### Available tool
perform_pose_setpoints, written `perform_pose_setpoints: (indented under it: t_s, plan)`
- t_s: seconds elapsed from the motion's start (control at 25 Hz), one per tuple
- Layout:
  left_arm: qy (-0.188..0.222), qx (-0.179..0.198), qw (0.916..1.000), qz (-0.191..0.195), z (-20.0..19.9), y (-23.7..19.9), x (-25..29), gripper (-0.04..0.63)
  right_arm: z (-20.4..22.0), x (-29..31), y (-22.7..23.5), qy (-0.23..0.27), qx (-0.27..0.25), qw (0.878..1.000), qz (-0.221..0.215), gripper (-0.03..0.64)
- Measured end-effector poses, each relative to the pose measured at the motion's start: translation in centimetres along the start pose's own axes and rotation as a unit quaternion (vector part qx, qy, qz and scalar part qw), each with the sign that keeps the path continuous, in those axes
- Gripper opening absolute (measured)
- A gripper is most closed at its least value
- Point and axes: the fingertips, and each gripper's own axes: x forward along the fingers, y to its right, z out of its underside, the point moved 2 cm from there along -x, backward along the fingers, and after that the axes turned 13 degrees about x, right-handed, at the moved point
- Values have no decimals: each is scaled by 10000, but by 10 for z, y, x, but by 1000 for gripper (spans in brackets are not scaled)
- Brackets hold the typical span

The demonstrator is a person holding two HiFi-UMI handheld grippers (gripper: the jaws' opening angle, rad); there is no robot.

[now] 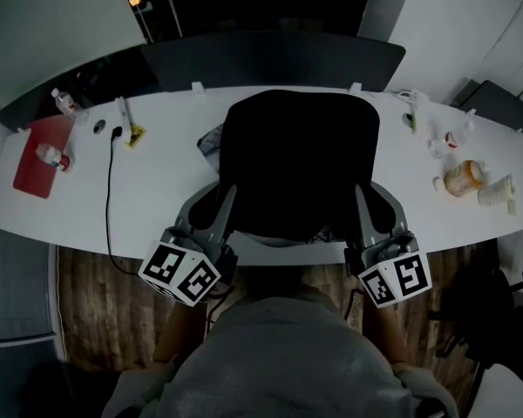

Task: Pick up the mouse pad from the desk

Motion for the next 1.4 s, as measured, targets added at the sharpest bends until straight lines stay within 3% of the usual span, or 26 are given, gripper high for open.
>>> perform_pose_setpoints:
  t_s: [0.8,1.4]
  plan:
    - [119,150,9993,318,-11,21,-33,46,-2,-35,-43,303,-73,9995,25,20]
    - [217,144,9995,165,-10,94,-88,50,-10,-120,-65,243,-81,9996,-123,20]
